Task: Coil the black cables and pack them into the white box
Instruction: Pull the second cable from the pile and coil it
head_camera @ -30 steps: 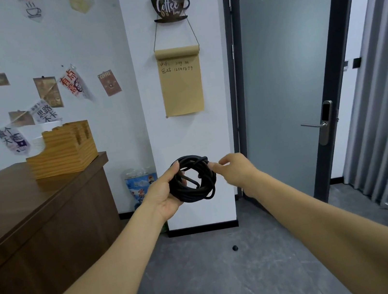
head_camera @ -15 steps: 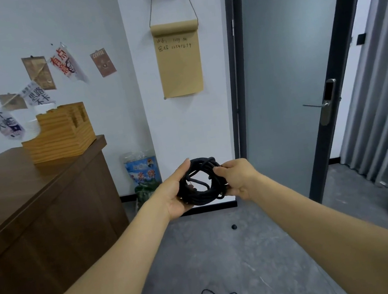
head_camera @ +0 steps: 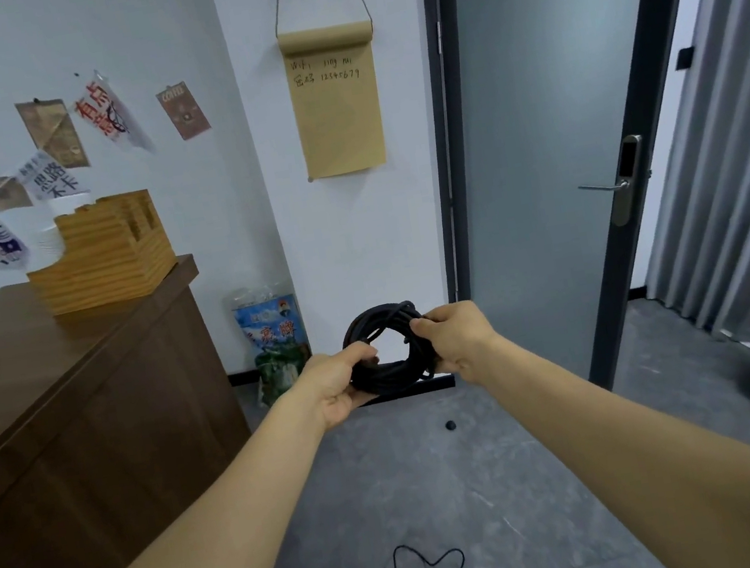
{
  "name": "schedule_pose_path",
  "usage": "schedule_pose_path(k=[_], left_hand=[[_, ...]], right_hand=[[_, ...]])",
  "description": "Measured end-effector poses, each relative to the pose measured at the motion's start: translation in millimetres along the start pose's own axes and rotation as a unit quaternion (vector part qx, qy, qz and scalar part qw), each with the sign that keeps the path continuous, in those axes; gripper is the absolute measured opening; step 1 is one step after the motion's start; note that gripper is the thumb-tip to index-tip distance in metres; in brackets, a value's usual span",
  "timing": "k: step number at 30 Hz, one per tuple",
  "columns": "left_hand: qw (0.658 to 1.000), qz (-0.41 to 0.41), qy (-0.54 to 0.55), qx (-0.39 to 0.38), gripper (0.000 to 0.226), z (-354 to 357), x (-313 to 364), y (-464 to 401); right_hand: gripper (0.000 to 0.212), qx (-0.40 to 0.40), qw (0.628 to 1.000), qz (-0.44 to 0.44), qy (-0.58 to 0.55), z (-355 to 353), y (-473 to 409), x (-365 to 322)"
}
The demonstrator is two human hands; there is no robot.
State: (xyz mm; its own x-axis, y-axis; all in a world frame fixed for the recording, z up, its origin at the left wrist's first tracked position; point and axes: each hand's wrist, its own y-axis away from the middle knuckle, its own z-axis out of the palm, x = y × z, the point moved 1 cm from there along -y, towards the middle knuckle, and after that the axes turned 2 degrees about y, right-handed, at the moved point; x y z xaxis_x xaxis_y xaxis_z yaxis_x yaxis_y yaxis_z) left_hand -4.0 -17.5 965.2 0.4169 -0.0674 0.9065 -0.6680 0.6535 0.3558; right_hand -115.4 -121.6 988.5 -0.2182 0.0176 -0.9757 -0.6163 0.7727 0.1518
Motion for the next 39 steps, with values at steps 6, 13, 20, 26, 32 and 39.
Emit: schedule_pose_path(k=[6,13,20,26,32,39], left_hand=[[1.0,-0.021,-0.011,0.011,0.045,-14.8,-12.1,-6.8],[0.999,-0.034,-0.037,0.018,0.03,-29.5,-49.7,-13.1],[0.991,-0.037,-0.068,0.112,0.056,-42.9,-108.6,-3.7],[0.977,-0.082,-0.07,0.187,0.061,-71.1,-191.1,0.5],[0.96,-0.136,-0.076,0.231,0.028,-131.3,-289.4,9.4],[0.939,-0.168,-0.109,0.279,0.026,-231.1,-431.3,14.5]], right_hand=[[0.018,0.004,0.999,0.038,0.003,14.6,0.5,21.6],[0.02,0.008,0.998,0.069,0.001,19.4,-4.7,63.0],[0.013,-0.044,0.993,0.108,0.023,23.4,-5.3,122.8],[0.022,-0.097,0.984,0.141,0.05,41.2,1.4,197.0],[0.011,-0.145,0.972,0.158,0.095,84.8,16.1,298.7],[0.015,-0.182,0.955,0.181,0.147,162.1,33.0,455.3]])
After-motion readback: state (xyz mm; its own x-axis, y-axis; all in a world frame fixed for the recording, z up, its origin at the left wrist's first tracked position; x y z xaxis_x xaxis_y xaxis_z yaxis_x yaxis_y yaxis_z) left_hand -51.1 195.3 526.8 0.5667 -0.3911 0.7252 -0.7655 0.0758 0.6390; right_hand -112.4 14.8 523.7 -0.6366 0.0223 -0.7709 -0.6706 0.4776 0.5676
